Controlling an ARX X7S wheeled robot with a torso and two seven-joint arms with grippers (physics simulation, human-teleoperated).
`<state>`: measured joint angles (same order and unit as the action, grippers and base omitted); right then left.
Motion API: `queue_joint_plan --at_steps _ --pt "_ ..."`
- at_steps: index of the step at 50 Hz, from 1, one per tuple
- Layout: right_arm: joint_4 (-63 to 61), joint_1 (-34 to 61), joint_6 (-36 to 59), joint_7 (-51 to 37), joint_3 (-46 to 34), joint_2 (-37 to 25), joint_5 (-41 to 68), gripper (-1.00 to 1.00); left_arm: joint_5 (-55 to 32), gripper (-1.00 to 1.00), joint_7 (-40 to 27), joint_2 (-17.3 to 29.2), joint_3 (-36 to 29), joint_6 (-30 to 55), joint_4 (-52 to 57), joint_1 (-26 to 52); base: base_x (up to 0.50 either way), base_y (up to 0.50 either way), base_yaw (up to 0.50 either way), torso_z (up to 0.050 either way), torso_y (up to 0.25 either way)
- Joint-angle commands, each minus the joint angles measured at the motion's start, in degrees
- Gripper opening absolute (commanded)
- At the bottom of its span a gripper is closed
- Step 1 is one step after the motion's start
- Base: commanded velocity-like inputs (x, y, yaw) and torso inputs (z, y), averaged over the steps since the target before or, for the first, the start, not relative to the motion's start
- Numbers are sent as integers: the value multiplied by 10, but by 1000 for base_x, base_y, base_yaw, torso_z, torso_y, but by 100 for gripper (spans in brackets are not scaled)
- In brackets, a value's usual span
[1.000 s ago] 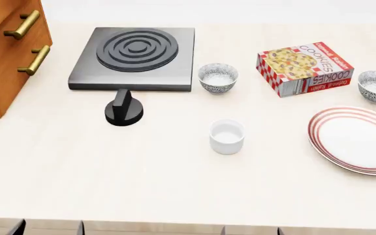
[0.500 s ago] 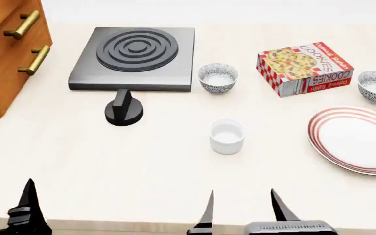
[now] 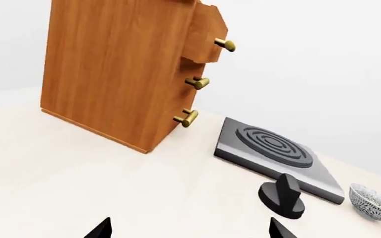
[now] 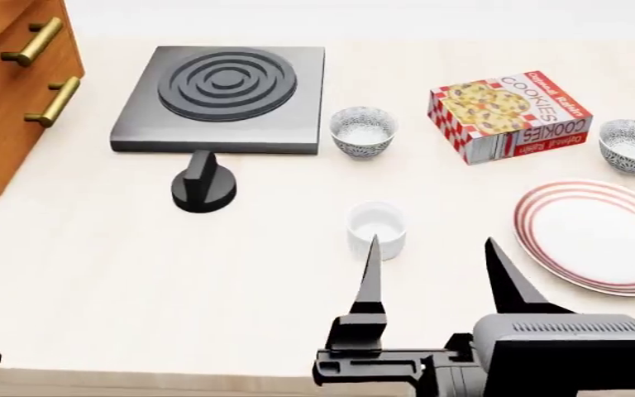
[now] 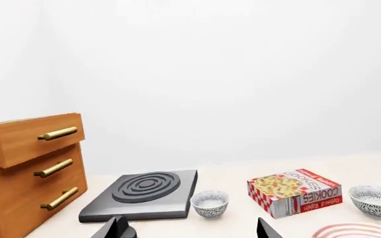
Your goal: Pick the akita bowl next to the plate and place it on the plate.
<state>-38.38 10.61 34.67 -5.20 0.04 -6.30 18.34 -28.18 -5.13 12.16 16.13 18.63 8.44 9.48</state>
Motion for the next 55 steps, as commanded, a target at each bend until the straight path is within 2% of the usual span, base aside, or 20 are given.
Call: queue_joint_plan --at_steps 1,14,32,55 --pt "-31 -6 3 -11 27 -9 24 100 -1 100 -2 3 7 -11 -11 4 0 -242 0 0 0" --pt "-22 -4 2 -21 24 -14 32 100 9 100 8 -2 1 -45 -43 5 0 -248 0 0 0" --pt "-21 0 16 -41 17 -22 42 100 -7 100 -13 9 0 -11 -2 0 0 -250 0 0 0" --pt "-19 -2 9 -48 12 -34 53 100 -11 100 -17 11 -2 -18 -10 2 0 -251 0 0 0"
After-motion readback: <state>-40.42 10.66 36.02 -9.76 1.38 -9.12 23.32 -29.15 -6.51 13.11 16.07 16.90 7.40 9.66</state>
